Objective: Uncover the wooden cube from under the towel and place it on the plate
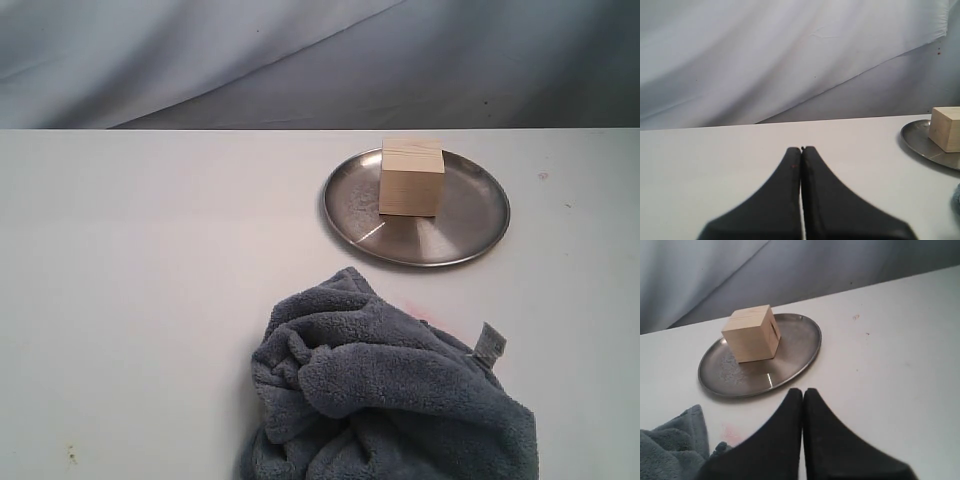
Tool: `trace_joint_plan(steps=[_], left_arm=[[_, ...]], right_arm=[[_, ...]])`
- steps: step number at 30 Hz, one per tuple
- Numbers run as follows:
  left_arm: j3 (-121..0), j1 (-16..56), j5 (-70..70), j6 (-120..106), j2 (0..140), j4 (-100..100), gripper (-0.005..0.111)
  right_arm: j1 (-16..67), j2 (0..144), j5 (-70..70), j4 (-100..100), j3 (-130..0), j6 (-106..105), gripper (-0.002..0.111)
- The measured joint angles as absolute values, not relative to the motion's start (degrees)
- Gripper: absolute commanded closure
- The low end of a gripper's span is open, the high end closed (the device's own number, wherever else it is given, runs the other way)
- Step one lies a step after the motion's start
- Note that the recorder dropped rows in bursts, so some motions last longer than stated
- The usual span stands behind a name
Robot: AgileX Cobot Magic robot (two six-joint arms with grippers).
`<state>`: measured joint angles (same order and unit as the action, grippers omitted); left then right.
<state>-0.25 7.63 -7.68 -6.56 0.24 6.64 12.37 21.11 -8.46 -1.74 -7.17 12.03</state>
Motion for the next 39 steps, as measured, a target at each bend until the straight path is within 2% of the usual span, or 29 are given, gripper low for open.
trace_joint_plan(steps=[16,29,39], left_arm=[[-0.3,7.6,-7.7,-6.6,0.2,6.6,0.107],[-0.3,7.6,-7.7,-6.6,0.2,6.6,0.107],[-0.3,7.6,-7.7,-6.6,0.2,6.6,0.107]], right_arm=[[12.4,1.2,-7.4,-2.1,-0.2,4.2,0.108],[12.4,0.3,-7.8,-3.3,-0.2,1.3,0.108],[12.4,0.3,-7.8,2.0,-0.2,7.0,0.108]])
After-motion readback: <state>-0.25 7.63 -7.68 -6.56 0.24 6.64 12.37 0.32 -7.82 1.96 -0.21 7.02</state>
